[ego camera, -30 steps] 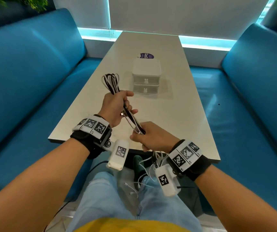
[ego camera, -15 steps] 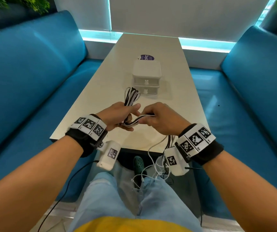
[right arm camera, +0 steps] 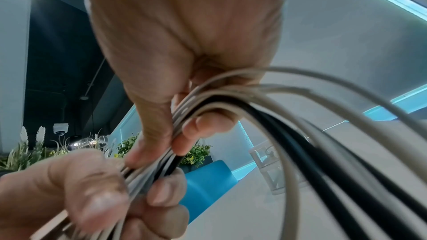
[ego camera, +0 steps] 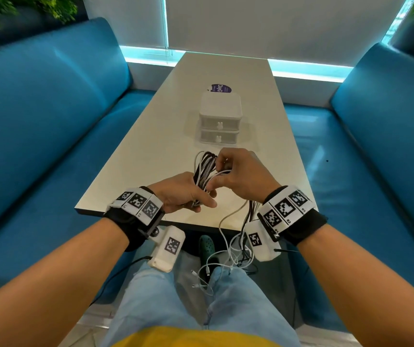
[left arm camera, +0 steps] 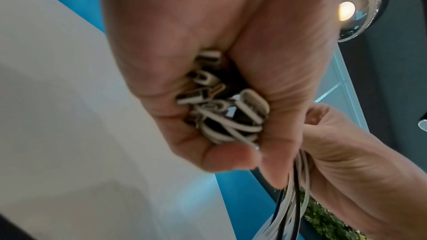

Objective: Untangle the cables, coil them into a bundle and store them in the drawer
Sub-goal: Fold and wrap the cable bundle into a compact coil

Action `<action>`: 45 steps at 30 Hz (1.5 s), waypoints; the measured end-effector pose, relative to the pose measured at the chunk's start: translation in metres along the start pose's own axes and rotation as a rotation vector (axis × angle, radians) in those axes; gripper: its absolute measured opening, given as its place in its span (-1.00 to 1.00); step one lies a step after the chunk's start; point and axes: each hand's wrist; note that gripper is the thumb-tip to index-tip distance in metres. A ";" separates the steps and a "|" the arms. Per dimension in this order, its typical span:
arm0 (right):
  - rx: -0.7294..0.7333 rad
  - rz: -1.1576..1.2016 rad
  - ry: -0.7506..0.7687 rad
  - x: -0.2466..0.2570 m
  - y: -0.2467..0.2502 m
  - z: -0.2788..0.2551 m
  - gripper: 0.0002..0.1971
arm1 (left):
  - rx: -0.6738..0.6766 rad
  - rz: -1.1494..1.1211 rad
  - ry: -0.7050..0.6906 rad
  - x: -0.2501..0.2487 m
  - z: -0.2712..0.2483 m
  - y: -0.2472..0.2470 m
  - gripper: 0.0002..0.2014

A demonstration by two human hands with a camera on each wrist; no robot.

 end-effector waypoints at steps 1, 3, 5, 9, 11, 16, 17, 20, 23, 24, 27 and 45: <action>-0.015 0.002 0.001 0.000 0.000 0.000 -0.58 | 0.002 -0.012 -0.001 0.001 0.000 -0.001 -0.79; -0.029 0.004 0.005 0.002 0.000 0.000 -0.52 | 0.019 -0.028 -0.001 0.003 0.000 -0.002 -0.82; -0.032 -0.006 0.008 0.003 0.000 -0.001 -0.48 | 0.040 -0.041 0.003 0.004 -0.001 -0.003 -0.84; -0.021 -0.001 0.017 0.002 -0.002 -0.003 -0.46 | 0.102 -0.097 0.066 0.005 -0.003 -0.006 -0.94; -0.036 -0.016 0.023 0.000 -0.004 -0.003 -0.46 | 0.103 -0.072 0.091 0.007 -0.003 -0.007 -0.91; -0.031 0.022 0.008 0.001 -0.002 -0.002 -0.60 | 0.002 -0.107 0.061 0.008 -0.003 -0.011 -0.78; -0.021 0.023 0.009 0.003 -0.001 -0.002 -0.62 | -0.028 -0.100 0.059 0.007 -0.003 -0.012 -0.75; -0.025 0.003 0.036 0.007 0.003 -0.001 -0.64 | -0.097 -0.043 0.050 0.005 -0.002 -0.015 -0.74; -0.049 0.025 0.033 0.006 0.008 0.002 -0.57 | -0.092 0.021 0.024 0.003 -0.002 -0.015 -0.72; -0.046 0.033 0.027 0.006 0.010 0.002 -0.54 | -0.090 0.038 0.018 0.003 -0.002 -0.015 -0.70; 0.029 0.070 0.017 0.003 0.013 0.005 -0.49 | -0.082 -0.001 -0.011 0.004 -0.003 -0.019 -0.65; 0.382 0.657 -0.063 0.007 0.011 -0.016 -0.50 | 0.321 -0.379 -0.113 -0.001 0.000 -0.038 -0.64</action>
Point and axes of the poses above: each hand's wrist, its own z-axis towards the middle knuckle, its own y-axis out of the back of the hand, x = y × z, and after that the axes turned 14 degrees about -y, right-handed
